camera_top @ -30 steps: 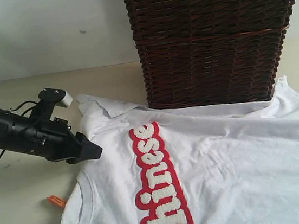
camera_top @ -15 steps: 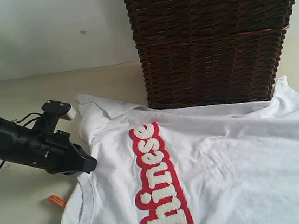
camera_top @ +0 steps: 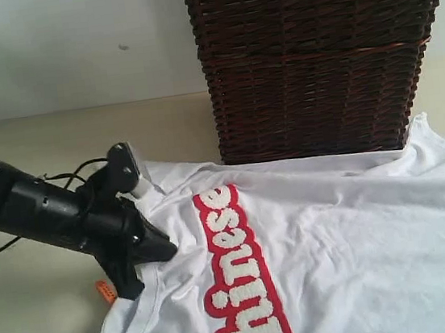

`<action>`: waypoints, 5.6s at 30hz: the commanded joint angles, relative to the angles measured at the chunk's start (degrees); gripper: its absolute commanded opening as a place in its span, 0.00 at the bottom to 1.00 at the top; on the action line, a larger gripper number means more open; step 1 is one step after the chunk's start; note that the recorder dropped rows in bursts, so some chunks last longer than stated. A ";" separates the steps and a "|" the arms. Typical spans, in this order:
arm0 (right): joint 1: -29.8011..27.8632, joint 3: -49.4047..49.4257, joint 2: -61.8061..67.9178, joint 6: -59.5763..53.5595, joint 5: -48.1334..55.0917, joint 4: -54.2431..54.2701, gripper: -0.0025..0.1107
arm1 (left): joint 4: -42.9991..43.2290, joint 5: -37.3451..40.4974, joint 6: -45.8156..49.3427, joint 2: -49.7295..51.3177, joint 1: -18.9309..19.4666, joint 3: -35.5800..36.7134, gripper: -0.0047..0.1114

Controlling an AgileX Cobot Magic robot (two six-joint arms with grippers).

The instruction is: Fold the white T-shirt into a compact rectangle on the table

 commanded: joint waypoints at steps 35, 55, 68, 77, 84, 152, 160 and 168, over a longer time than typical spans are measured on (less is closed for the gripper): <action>-0.01 0.32 -0.39 -0.25 -0.40 0.48 0.23 | -9.86 -11.62 -6.60 -3.77 13.09 -0.67 0.35; -0.01 0.32 -0.39 -0.25 -0.40 0.48 0.23 | -16.19 5.42 -4.31 9.91 10.40 -15.47 0.08; -0.01 0.32 -0.39 -0.25 -0.40 0.48 0.23 | 25.27 12.79 4.23 14.35 7.76 -30.32 0.37; -0.01 0.32 -0.39 -0.25 -0.40 0.48 0.23 | 23.32 11.05 4.23 15.07 7.76 -36.45 0.39; -0.01 0.32 -0.39 -0.25 -0.40 0.48 0.23 | 27.37 8.60 4.23 18.55 5.68 -37.99 0.40; -0.01 0.32 -0.39 -0.36 -0.40 0.48 0.23 | 3.11 -17.90 3.90 20.58 -2.48 -42.61 0.39; -0.01 0.32 -0.39 -0.36 -0.40 0.48 0.23 | -2.32 -21.72 -2.99 13.02 2.00 -35.68 0.73; -0.01 0.32 -0.39 -0.36 -0.40 0.76 0.23 | 15.11 27.76 -18.77 -0.95 15.93 -12.59 0.36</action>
